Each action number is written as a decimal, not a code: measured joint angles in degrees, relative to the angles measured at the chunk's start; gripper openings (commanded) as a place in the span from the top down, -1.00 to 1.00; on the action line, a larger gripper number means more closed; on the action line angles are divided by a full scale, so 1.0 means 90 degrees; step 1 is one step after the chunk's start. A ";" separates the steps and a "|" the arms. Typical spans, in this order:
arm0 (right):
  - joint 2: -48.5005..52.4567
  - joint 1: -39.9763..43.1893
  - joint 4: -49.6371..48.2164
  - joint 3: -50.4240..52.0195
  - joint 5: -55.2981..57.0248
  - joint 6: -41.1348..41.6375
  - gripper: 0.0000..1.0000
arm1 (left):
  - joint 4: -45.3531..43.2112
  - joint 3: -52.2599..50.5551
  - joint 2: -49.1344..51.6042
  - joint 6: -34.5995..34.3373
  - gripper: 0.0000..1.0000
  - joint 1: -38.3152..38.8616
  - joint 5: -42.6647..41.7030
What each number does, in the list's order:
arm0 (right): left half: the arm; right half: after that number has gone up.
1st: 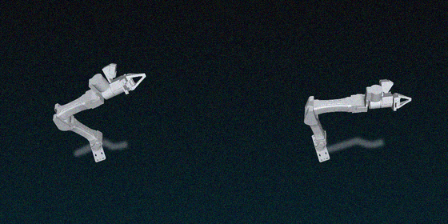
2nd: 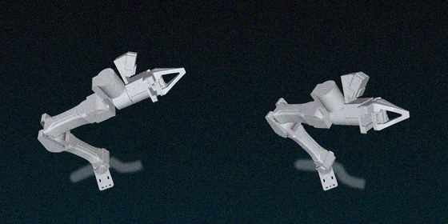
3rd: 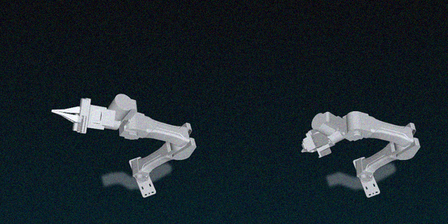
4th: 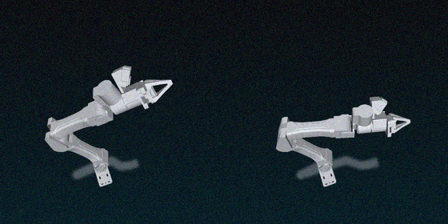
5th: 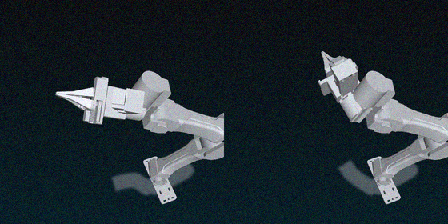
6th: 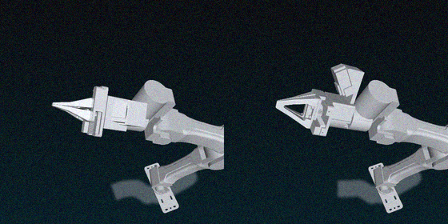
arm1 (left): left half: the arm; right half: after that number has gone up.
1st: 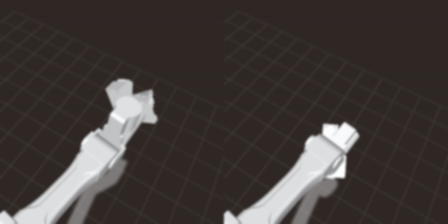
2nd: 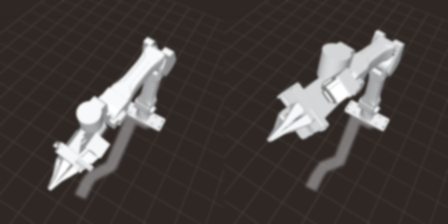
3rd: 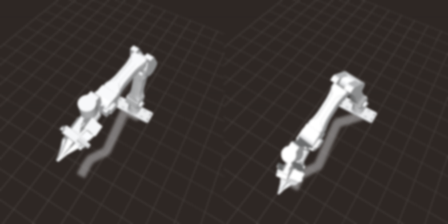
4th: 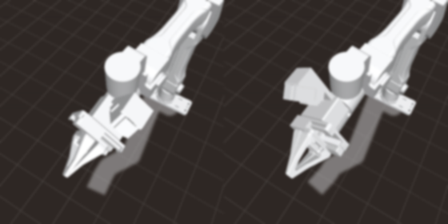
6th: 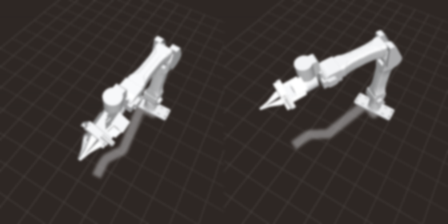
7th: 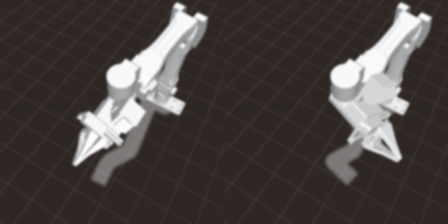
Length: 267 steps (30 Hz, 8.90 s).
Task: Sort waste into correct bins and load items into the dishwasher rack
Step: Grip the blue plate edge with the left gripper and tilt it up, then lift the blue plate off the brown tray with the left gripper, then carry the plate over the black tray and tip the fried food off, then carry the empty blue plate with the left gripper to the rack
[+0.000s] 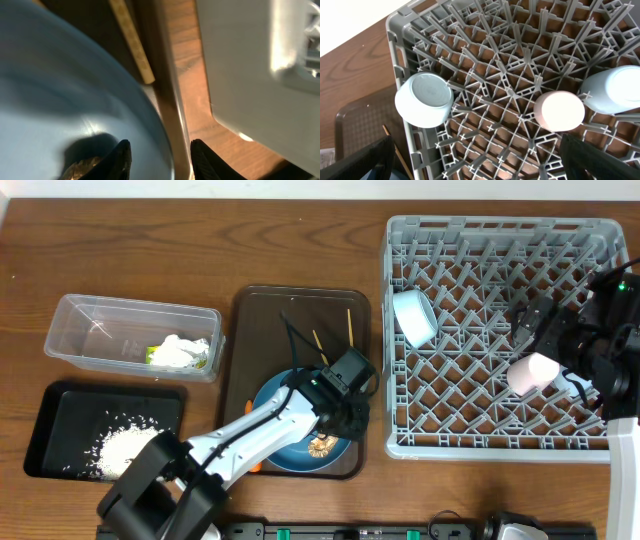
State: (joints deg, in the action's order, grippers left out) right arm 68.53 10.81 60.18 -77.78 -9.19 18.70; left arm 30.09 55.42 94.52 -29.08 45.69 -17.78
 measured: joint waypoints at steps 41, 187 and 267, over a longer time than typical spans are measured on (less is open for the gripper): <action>0.0000 0.0000 -0.0119 0.0002 0.0000 0.0000 -0.96 | 0.1175 0.0384 0.0029 0.1042 0.31 -0.0826 0.1333; 0.0000 0.0000 0.0168 0.0000 -0.0002 -0.0002 -0.97 | 0.1304 -0.1202 -0.4221 0.3905 0.88 -1.3024 -0.7339; 0.0000 0.1919 0.0027 0.0007 0.0835 0.0950 -0.98 | -1.1691 0.0945 0.2212 -0.3320 0.88 0.0087 0.0214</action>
State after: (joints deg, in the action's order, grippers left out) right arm 68.53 28.08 60.42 -77.71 -1.67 27.24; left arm -75.13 63.92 114.43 -58.96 46.48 -15.86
